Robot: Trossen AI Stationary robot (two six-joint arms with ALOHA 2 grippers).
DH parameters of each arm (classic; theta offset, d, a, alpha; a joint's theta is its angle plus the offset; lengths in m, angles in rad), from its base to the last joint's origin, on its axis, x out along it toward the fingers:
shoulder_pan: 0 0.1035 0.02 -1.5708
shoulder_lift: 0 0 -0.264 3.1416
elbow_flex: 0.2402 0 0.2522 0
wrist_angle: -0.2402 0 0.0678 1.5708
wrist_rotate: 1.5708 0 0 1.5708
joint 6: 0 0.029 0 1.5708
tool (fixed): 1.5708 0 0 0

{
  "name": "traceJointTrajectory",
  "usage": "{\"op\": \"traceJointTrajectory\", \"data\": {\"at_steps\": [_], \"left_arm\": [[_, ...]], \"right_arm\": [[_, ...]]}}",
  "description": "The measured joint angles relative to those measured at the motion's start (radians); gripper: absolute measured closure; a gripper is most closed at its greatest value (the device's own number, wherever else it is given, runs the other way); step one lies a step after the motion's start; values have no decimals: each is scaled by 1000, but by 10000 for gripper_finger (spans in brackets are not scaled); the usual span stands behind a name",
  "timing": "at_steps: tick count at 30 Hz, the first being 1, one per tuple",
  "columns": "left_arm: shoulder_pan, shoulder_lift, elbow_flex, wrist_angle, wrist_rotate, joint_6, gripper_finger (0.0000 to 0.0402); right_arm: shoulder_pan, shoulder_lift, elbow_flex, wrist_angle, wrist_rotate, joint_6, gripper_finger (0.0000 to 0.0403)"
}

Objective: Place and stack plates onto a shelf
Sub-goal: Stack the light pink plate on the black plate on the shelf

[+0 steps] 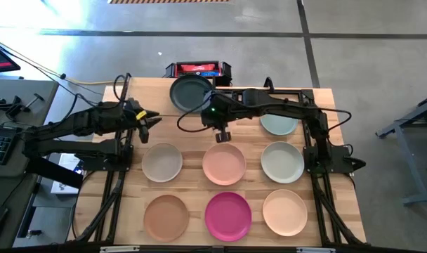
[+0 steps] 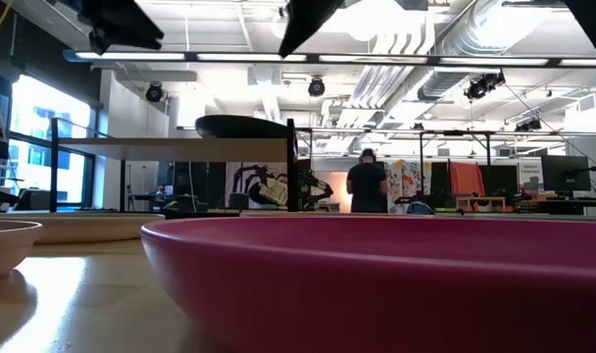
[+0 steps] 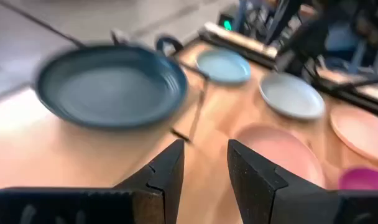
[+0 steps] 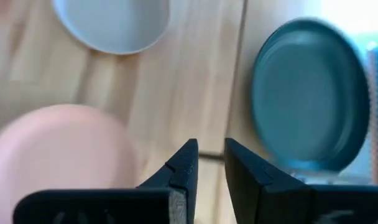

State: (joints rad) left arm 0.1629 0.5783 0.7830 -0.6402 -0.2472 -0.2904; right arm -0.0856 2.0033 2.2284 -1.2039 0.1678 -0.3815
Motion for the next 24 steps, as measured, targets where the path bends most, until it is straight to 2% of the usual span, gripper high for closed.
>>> {"op": "traceJointTrajectory", "data": {"at_steps": [6,10,16,24], "left_arm": [[0,42,-1,-37,175,-28,289],[0,91,0,-36,216,-84,289],[-4,191,0,-36,242,-166,289],[-70,323,0,43,247,-322,289]], "right_arm": [[33,0,76,-222,-82,183,343],[52,0,76,-372,-100,297,343],[77,-16,30,-367,-161,377,343],[111,-21,14,-367,-157,539,343]]}}
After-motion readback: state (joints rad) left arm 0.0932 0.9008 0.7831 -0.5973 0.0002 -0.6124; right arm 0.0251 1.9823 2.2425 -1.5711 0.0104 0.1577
